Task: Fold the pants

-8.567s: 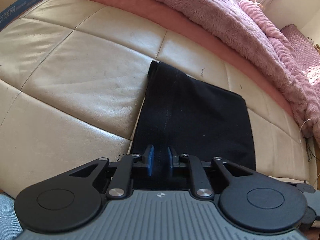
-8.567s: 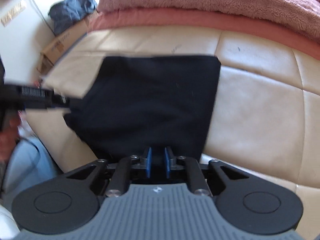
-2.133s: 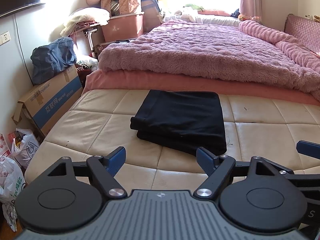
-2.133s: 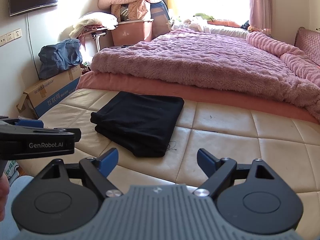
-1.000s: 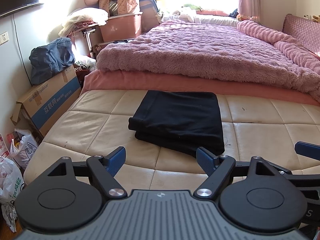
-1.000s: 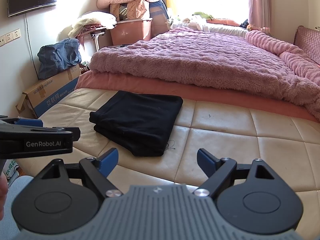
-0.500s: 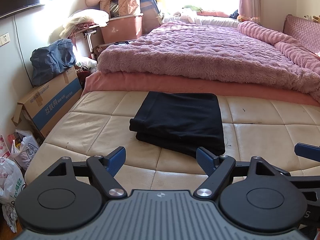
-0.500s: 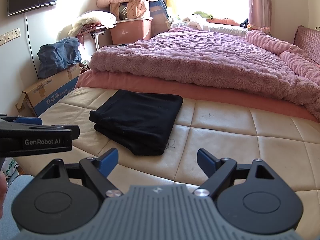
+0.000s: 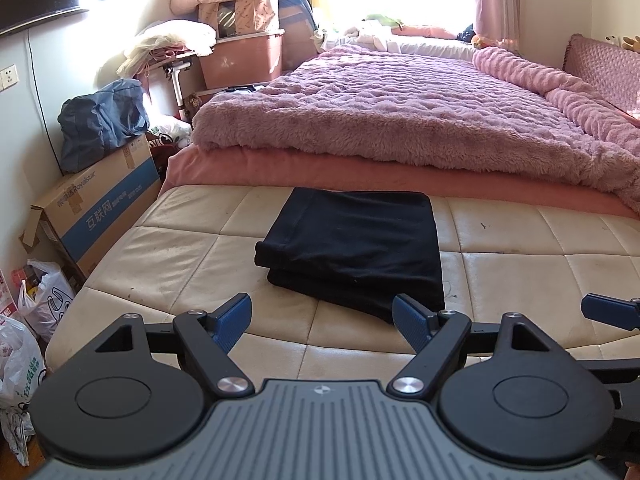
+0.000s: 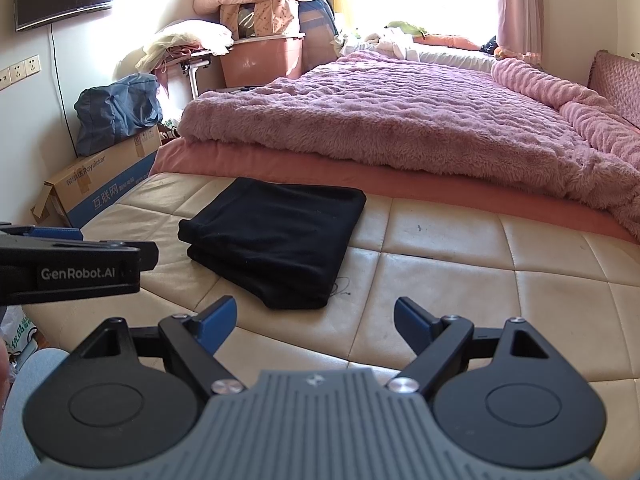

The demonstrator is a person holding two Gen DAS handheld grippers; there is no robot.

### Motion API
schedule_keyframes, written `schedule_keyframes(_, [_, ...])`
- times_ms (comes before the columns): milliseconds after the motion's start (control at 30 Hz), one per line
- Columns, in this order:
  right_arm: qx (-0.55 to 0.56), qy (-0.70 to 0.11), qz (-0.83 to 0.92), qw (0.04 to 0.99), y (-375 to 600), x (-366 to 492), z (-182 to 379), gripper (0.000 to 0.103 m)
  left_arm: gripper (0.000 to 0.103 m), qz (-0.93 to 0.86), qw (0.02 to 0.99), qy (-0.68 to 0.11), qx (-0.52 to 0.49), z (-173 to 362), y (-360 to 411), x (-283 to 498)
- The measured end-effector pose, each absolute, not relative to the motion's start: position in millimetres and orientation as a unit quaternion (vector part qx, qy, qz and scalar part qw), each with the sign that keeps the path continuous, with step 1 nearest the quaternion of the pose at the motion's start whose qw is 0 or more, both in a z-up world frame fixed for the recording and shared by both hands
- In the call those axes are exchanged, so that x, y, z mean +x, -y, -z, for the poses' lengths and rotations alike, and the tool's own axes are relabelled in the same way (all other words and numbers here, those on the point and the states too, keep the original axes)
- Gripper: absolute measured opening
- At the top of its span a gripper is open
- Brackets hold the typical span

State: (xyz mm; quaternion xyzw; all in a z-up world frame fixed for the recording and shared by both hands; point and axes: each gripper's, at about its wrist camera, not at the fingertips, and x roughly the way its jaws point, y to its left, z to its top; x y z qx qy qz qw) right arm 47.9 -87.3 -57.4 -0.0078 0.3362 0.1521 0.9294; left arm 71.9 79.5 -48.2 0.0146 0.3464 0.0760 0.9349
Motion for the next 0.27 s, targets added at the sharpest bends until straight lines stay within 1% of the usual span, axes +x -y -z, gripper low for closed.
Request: schedule_keyframes(267, [-0.007, -0.338, -0.152, 0.929, 88.1, 48.3, 60.9, 0.082, 0.094, -0.07, 0.937, -0.341, 0.013, 47.9, -79.0, 71.6])
